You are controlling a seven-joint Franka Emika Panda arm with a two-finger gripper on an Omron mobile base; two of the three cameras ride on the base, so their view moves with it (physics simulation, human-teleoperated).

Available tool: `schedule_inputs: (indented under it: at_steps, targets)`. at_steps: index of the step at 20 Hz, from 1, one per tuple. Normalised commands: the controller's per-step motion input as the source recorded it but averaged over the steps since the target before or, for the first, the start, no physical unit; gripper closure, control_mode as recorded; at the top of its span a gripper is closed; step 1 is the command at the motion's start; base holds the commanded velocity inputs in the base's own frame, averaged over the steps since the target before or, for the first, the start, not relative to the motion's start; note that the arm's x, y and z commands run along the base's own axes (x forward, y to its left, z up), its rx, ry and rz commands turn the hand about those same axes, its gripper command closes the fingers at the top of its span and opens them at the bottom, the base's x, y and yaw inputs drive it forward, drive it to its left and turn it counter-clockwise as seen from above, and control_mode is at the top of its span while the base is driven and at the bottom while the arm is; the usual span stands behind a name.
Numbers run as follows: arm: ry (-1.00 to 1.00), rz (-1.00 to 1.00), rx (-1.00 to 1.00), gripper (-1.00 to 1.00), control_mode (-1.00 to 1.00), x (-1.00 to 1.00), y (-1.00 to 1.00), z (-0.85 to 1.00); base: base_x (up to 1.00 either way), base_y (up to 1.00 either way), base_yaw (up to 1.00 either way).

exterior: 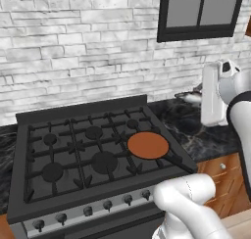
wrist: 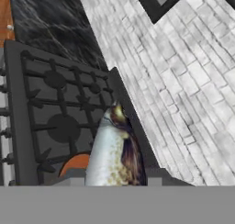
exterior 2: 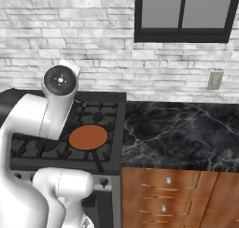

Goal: Retrieve the fish from the fridge and place it on the saucepan with marinade on the stove.

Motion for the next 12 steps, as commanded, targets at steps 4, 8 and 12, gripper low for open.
schedule_inputs:
  at_steps: [4,8,12]
  targets:
    - [0.23,-0.01,0.0,1.0,-1.0,0.17,0.02,-0.69,0.0,0.0,0.0]
    - [0.25,-0.02,0.0,1.0,-1.0,0.19,0.04,-0.54,0.0,0.0,0.0]
    - [0.29,-0.04,0.0,1.0,-1.0,0.25,0.06,-0.36,0.0,0.0,0.0]
